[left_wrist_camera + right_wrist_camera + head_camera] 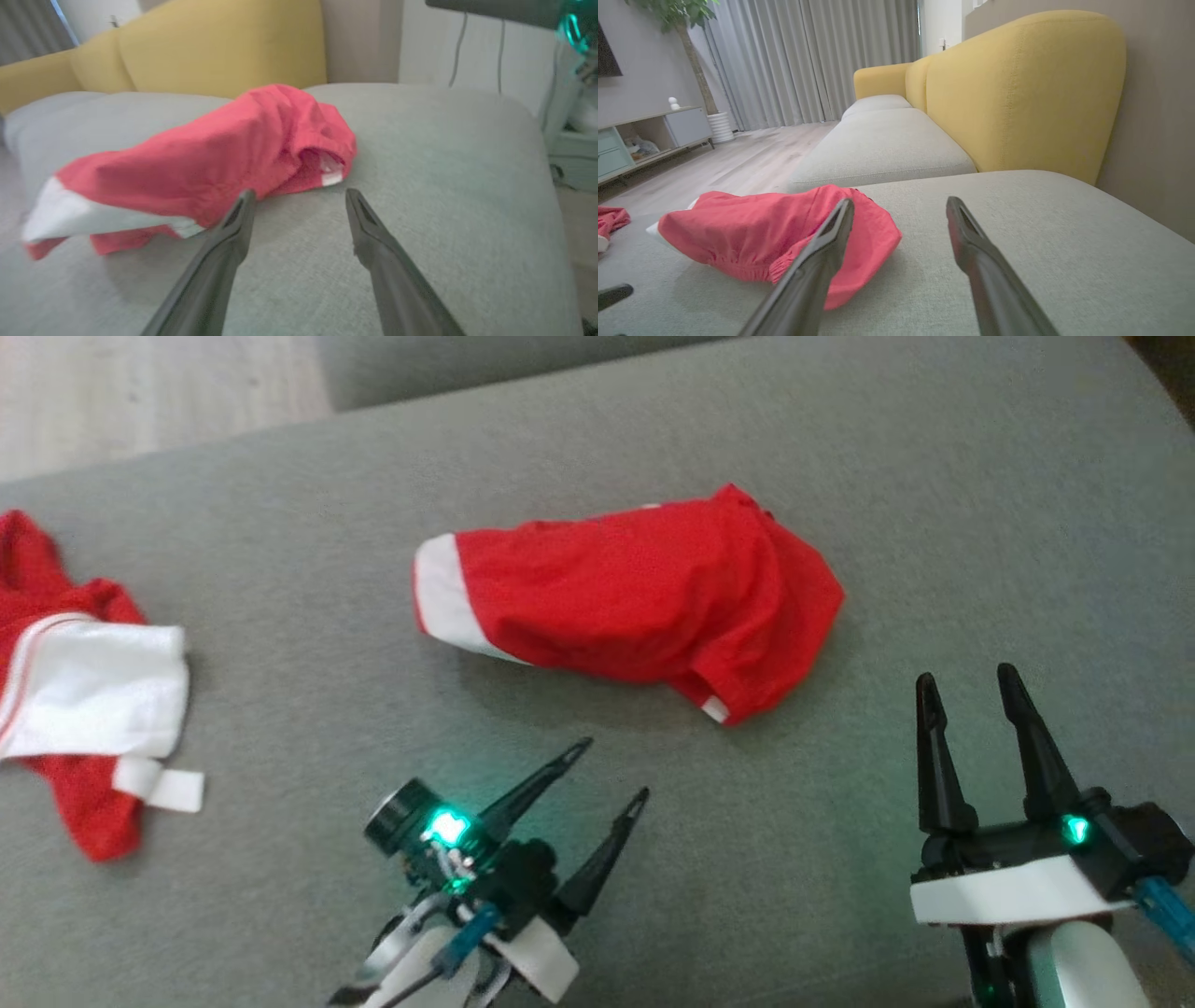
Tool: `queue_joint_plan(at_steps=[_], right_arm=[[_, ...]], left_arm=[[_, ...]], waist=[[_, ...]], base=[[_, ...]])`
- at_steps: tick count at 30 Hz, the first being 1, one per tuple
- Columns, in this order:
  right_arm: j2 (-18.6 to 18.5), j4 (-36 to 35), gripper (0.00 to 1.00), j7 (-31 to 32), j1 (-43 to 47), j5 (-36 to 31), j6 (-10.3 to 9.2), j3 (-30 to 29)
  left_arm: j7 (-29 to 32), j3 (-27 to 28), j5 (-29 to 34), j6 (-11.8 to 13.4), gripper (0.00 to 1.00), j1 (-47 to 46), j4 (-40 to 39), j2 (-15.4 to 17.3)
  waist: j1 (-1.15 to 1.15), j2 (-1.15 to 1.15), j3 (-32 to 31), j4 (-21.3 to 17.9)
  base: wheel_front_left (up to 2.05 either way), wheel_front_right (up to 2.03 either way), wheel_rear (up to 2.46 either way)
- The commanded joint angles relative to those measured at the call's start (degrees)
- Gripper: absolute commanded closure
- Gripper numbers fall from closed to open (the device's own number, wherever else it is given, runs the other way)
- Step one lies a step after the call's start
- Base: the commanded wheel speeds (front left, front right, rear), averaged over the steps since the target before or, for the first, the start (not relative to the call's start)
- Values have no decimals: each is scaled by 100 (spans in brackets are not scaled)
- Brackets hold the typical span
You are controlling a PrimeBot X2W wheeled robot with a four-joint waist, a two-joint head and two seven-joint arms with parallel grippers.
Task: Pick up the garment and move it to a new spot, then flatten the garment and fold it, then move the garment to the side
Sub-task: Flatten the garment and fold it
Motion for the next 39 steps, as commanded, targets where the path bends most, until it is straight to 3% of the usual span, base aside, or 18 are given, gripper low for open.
queue_joint_plan(at_steps=[1, 3, 12, 30, 31, 32, 35, 39], right_arm=[[-36, -204, 0, -21, -193, 41, 39, 122], [-36, -223, 0, -21, -249, 85, 39, 148], [-36, -276, 0, -21, -343, 216, 39, 138], [-36, -376, 0, -21, -426, 341, 39, 199], [-36, -379, 0, -21, -429, 351, 39, 206], [-36, -382, 0, -21, -432, 360, 39, 212], [-36, -385, 0, -21, -438, 390, 39, 214], [-36, -358, 0, -21, -429, 425, 39, 223]], left_arm=[[-37, -44, 44, -27, 0, -341, 26, 76], [-37, -384, 66, -29, 0, -651, 303, 146], [-37, -925, 97, -28, 0, -1399, 817, 277], [-37, -1092, -186, 265, 0, -2123, 1056, 529], [-37, -1108, -192, 263, 6, -2154, 1080, 545], [-37, -1131, -194, 256, 35, -2180, 1110, 564], [-37, -1187, -220, 237, 100, -2252, 1214, 609], [-37, -1257, -266, 222, 100, -2286, 1284, 639]], waist=[[-2, 0, 262, -278], [-2, 0, 380, -420], [-2, 0, 696, -833], [-2, 0, 1116, -1342], [-2, 0, 1132, -1360], [-2, 0, 1145, -1378], [-2, 0, 1173, -1420], [-2, 0, 1106, -1450]], base=[[0, 0, 0], [0, 0, 0], [0, 0, 0], [0, 0, 0], [0, 0, 0], [0, 0, 0], [0, 0, 0], [0, 0, 0]])
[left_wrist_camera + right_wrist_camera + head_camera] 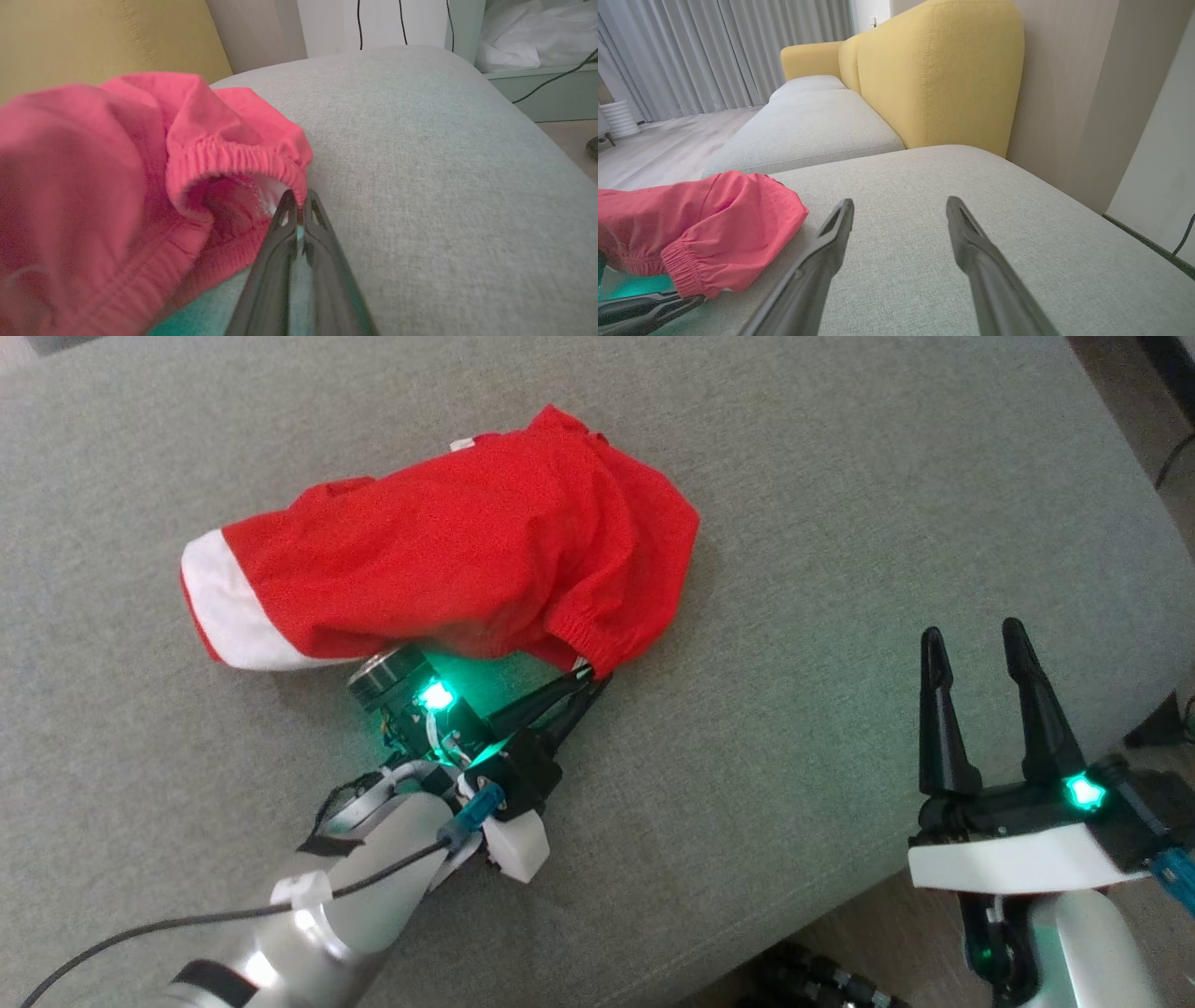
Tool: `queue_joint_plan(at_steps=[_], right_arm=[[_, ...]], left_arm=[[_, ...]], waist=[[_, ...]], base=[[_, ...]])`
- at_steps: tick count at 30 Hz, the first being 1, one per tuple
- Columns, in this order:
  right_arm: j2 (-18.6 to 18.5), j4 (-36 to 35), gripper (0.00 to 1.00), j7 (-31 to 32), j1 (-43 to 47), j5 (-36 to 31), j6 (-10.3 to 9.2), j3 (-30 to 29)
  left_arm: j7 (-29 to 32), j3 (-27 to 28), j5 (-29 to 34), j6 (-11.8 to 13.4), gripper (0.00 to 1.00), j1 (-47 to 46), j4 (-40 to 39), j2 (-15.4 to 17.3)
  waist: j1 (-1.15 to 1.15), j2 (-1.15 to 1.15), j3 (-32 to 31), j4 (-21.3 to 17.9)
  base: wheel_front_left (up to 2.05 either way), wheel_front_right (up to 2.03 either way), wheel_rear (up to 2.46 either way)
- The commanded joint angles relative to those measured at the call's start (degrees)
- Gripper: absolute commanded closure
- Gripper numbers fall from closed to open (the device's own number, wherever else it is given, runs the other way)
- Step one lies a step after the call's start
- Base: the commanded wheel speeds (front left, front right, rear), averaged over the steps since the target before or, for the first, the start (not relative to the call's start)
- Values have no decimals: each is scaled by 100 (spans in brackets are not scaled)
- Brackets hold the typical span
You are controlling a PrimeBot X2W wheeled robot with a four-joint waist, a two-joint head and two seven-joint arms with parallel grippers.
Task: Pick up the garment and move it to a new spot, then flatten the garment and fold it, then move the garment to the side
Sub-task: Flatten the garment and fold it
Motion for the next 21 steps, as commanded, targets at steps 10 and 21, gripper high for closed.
queue_joint_plan(at_steps=[10, 21], right_arm=[[-39, -31, 0, -21, 30, 82, 39, 229], [-39, 70, 0, -21, 370, 38, 39, 266]], left_arm=[[-21, -114, -274, -137, 100, -332, -340, 10], [-21, 306, -596, -221, 100, -1721, -1383, 397]], waist=[[0, 0, -784, -30], [0, 0, -1734, 188]], base=[[0, 0, 0], [0, 0, 0]])
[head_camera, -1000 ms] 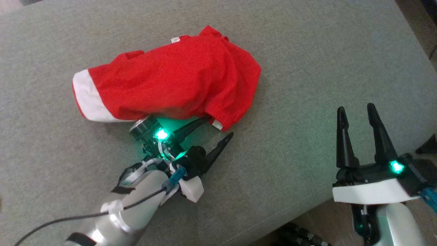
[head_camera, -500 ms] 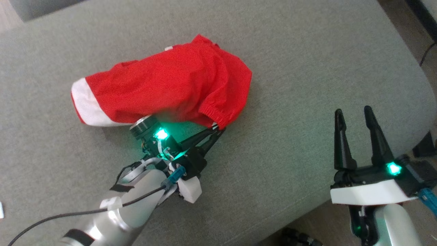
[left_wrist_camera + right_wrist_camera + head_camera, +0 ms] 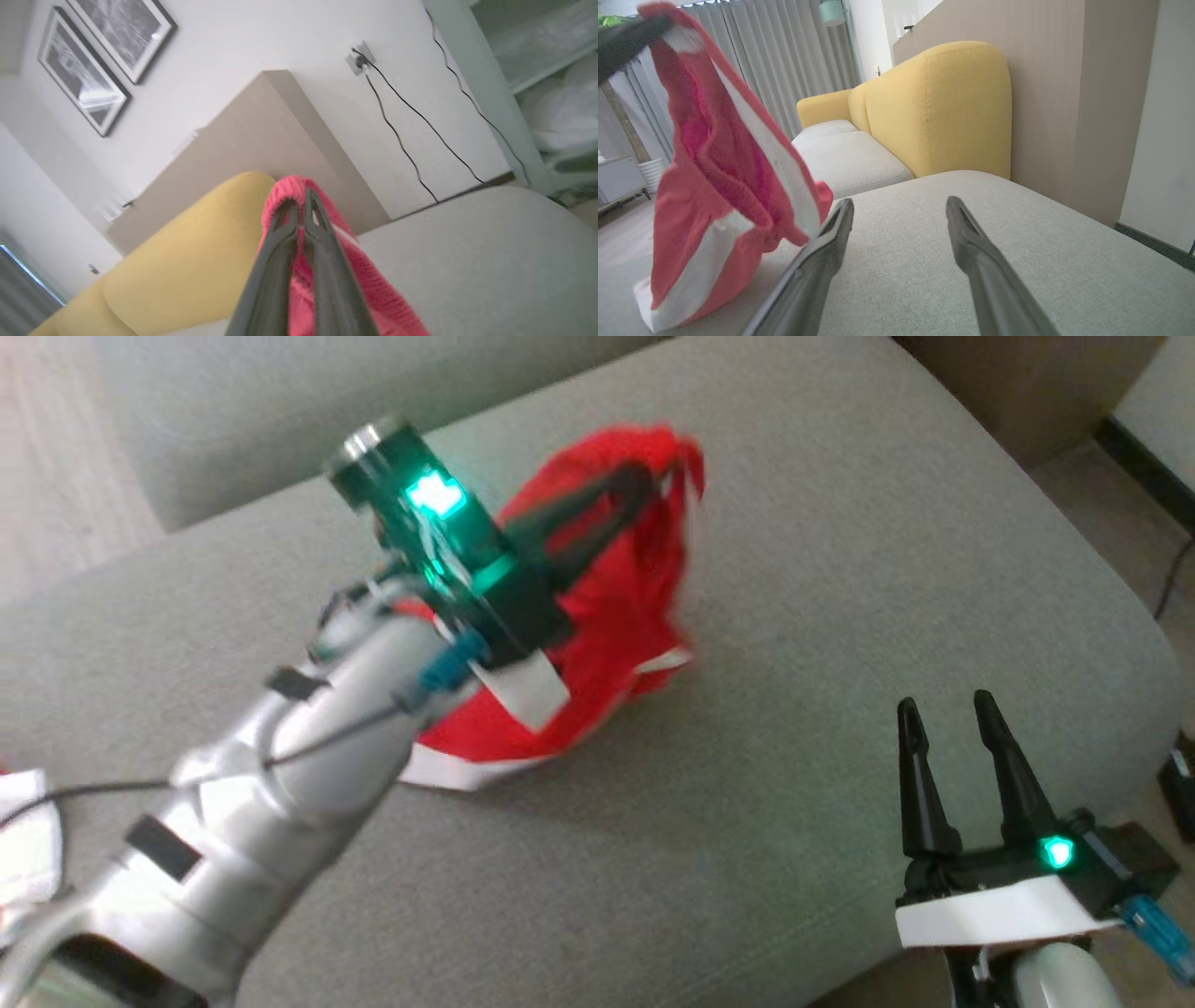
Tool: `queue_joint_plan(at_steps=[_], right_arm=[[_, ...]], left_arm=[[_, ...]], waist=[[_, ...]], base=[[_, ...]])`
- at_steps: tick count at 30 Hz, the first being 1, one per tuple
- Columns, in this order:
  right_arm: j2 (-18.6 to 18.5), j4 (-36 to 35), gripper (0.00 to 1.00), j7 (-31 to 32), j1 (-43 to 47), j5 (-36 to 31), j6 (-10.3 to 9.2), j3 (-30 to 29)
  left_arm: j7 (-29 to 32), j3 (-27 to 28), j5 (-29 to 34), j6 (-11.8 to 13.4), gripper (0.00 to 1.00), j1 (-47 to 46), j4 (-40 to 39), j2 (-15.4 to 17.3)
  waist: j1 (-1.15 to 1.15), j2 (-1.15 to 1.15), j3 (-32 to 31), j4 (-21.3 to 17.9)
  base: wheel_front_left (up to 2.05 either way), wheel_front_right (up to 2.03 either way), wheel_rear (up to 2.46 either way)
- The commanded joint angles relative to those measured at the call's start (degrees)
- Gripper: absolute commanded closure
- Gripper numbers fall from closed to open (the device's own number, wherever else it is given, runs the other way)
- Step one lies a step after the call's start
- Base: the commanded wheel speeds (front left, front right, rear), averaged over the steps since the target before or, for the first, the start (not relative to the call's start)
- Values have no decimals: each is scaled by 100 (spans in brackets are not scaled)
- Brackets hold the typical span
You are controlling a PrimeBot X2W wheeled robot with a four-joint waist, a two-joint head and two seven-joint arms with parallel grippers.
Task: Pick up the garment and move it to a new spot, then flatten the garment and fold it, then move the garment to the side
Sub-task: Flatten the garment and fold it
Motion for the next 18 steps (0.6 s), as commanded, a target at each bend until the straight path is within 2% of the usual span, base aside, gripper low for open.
queue_joint_plan(at_steps=[1, 6, 13, 18], right_arm=[[-38, -189, 0, -21, -116, -26, 39, 119], [-38, -236, 0, -21, -78, -17, 39, 128], [-38, -144, 0, -21, -115, 101, 39, 214], [-38, 190, 0, -21, -255, 281, 39, 336]], left_arm=[[-23, 323, -89, -16, 100, -329, -191, 206], [40, 413, -588, -29, 100, -351, -61, 504], [231, -121, -1959, -32, 100, 409, 391, 969], [149, -477, -2510, -33, 100, 487, 549, 1391]], waist=[[1, 0, -140, 154], [1, 0, -177, 470], [1, 0, 86, 985], [1, 0, 345, 1323]], base=[[0, 0, 0], [0, 0, 0], [0, 0, 0], [0, 0, 0]])
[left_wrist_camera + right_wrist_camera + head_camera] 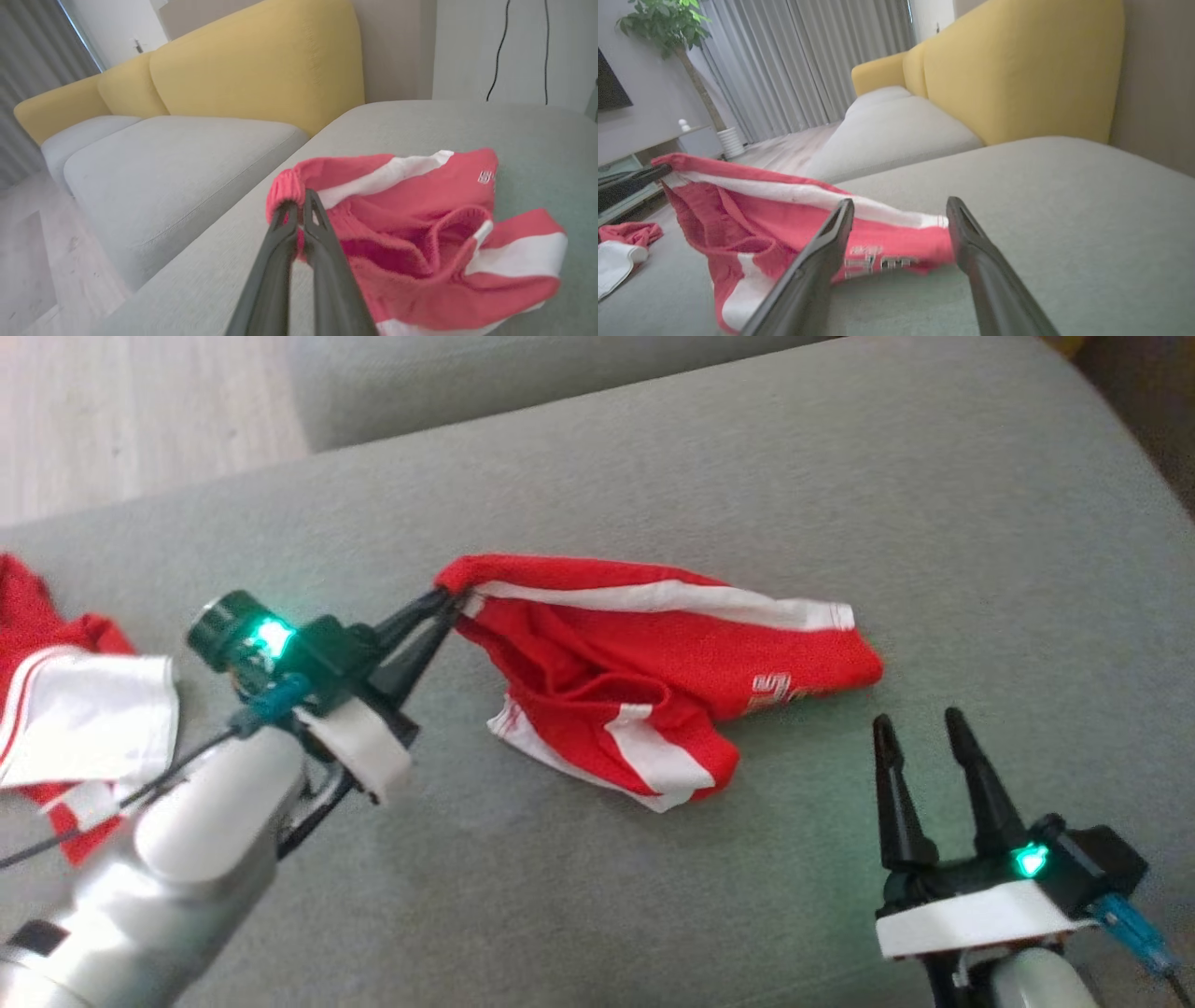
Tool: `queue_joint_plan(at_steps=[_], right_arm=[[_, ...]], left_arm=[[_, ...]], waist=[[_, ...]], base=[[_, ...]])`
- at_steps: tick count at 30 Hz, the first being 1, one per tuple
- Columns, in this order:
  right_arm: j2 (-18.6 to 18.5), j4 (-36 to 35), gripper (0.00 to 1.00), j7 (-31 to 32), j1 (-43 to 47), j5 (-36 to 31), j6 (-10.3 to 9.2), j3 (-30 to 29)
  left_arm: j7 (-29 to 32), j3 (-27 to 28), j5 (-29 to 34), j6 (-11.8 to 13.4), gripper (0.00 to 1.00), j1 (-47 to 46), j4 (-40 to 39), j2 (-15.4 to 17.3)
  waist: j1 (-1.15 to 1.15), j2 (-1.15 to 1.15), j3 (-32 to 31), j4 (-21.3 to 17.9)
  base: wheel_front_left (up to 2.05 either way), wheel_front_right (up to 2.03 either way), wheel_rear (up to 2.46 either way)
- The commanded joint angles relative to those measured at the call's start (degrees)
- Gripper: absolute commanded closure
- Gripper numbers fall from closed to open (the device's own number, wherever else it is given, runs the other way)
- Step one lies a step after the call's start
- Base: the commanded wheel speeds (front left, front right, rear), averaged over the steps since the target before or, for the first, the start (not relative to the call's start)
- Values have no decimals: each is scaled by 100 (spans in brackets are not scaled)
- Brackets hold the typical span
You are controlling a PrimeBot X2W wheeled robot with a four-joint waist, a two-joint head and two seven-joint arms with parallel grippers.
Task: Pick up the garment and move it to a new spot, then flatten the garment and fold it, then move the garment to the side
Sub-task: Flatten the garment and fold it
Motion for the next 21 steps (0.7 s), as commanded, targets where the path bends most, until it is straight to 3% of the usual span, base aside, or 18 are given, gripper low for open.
queue_joint_plan(at_steps=[1, 7, 16, 21], right_arm=[[-36, 89, 0, -21, -269, 148, 39, 189], [-36, 854, 0, -21, -960, 679, 39, 74], [-53, 2838, 0, 29, -2665, -157, 39, -1], [-281, 4075, 0, 401, -3459, -549, 39, 29]], left_arm=[[-94, 118, -147, 12, 100, -428, -118, 320], [-175, -304, -468, 12, 100, -589, -146, 647], [-227, -683, -698, 11, 100, -911, -130, 708], [-237, -877, -763, 11, 100, -1120, -131, 689]], waist=[[0, 0, 242, 274], [0, 0, 459, 513], [0, 0, 625, 682], [0, 0, 717, 806]], base=[[0, 0, 0], [0, 0, 0], [0, 0, 0], [0, 0, 0]])
